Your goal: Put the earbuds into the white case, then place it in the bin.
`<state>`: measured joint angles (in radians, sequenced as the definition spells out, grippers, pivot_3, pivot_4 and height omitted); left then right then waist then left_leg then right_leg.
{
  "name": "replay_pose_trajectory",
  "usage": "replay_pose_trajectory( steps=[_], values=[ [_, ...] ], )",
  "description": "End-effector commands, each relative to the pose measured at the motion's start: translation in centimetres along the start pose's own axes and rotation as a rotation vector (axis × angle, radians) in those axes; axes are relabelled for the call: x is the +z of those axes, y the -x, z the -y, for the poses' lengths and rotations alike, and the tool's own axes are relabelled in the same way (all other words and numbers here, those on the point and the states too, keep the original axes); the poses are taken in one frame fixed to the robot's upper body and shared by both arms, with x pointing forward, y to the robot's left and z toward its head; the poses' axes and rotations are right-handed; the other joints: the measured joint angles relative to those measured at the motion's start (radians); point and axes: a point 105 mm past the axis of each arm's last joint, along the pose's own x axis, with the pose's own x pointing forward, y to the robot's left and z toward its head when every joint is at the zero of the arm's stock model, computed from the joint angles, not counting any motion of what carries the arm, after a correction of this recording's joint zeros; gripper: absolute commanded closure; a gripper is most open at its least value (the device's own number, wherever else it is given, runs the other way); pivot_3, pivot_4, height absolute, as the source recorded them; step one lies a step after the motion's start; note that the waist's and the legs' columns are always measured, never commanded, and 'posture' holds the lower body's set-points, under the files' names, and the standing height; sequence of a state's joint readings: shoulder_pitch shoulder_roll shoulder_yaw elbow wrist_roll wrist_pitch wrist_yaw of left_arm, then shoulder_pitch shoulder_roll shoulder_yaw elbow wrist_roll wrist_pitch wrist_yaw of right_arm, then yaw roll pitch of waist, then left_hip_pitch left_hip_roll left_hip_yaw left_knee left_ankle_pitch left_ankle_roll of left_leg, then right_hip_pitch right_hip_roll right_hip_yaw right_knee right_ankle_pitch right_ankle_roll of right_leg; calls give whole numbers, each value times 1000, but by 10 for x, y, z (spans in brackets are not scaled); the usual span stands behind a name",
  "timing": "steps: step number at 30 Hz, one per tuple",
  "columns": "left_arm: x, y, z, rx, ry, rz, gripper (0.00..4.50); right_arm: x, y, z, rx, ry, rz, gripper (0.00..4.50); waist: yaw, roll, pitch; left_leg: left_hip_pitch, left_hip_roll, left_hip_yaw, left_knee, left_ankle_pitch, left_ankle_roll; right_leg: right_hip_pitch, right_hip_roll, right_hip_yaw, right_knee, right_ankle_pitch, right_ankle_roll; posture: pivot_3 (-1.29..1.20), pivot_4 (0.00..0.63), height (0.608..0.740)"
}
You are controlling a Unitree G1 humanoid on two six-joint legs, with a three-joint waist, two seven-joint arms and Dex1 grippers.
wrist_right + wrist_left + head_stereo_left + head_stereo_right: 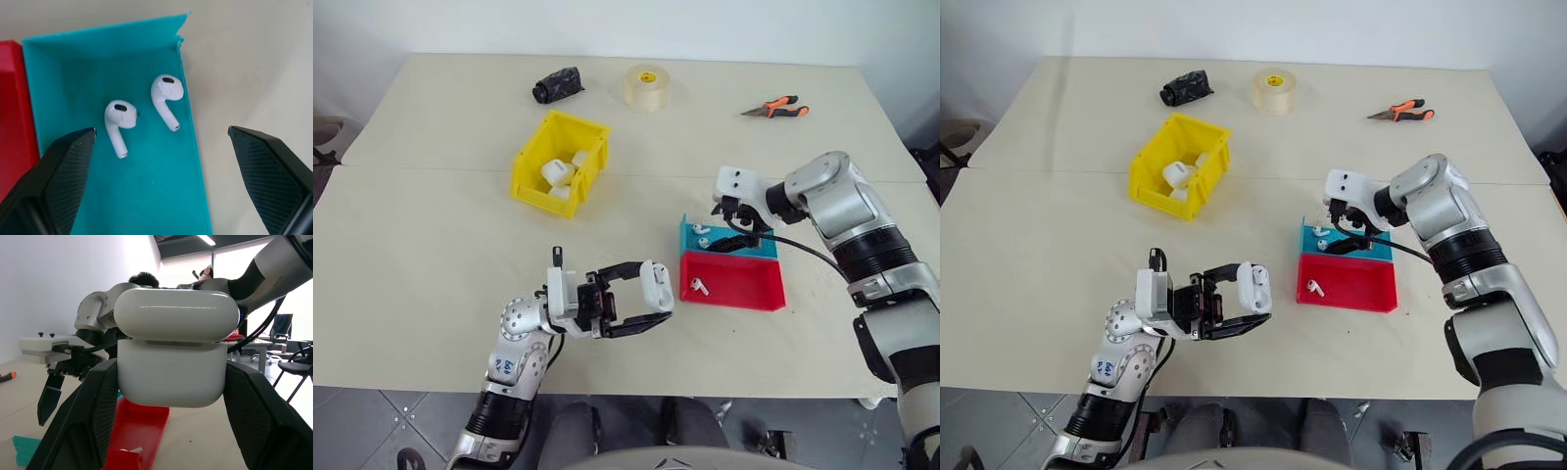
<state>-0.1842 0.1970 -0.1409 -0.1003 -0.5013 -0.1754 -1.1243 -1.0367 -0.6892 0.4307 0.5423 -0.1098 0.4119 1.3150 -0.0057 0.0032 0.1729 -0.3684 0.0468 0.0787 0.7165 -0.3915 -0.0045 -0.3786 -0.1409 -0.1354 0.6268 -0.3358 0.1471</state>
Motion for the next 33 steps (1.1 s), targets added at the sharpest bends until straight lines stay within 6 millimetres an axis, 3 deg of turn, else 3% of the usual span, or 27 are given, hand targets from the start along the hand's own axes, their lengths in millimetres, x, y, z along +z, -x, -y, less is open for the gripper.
replay_pose_trajectory(
  steps=[1,5,8,11,20,22,29,33],
  values=[
    [6,-4,3,-8,-36,20,1527,12,5,4,-16,57,8,12,1,0,0,0,0,0,0,0,0,0,0,0,0,0,0,0,150,740],
    [6,-4,3,-4,-36,20,1527,15,2,2,-22,106,2,12,1,0,0,0,0,0,0,0,0,0,0,0,0,0,0,0,150,740],
    [6,-4,2,-2,-36,19,1527,16,1,-1,-12,120,3,535,1,0,0,0,0,0,0,0,0,0,0,0,0,0,0,0,150,740],
    [7,-4,3,-2,-36,18,1527,15,1,-3,-8,134,-2,1523,1,0,0,0,0,0,0,0,0,0,0,0,0,0,0,0,150,740],
    [8,-2,3,2,-35,14,1527,21,4,-10,13,165,5,1523,1,0,0,0,0,0,0,0,0,0,0,0,0,0,0,0,150,740],
    [9,-3,3,4,-36,13,1527,22,4,-12,19,175,6,1892,1,0,0,0,0,0,0,0,0,0,0,0,0,0,0,0,150,740],
    [10,-3,2,13,-37,14,1527,24,6,-18,29,196,-2,3812,1,0,0,0,0,0,0,0,0,0,0,0,0,0,0,0,150,740],
    [10,-4,2,16,-36,15,1527,23,5,-19,26,194,-6,3812,1,0,0,0,0,0,0,0,0,0,0,0,0,0,0,0,150,740]
  ],
)
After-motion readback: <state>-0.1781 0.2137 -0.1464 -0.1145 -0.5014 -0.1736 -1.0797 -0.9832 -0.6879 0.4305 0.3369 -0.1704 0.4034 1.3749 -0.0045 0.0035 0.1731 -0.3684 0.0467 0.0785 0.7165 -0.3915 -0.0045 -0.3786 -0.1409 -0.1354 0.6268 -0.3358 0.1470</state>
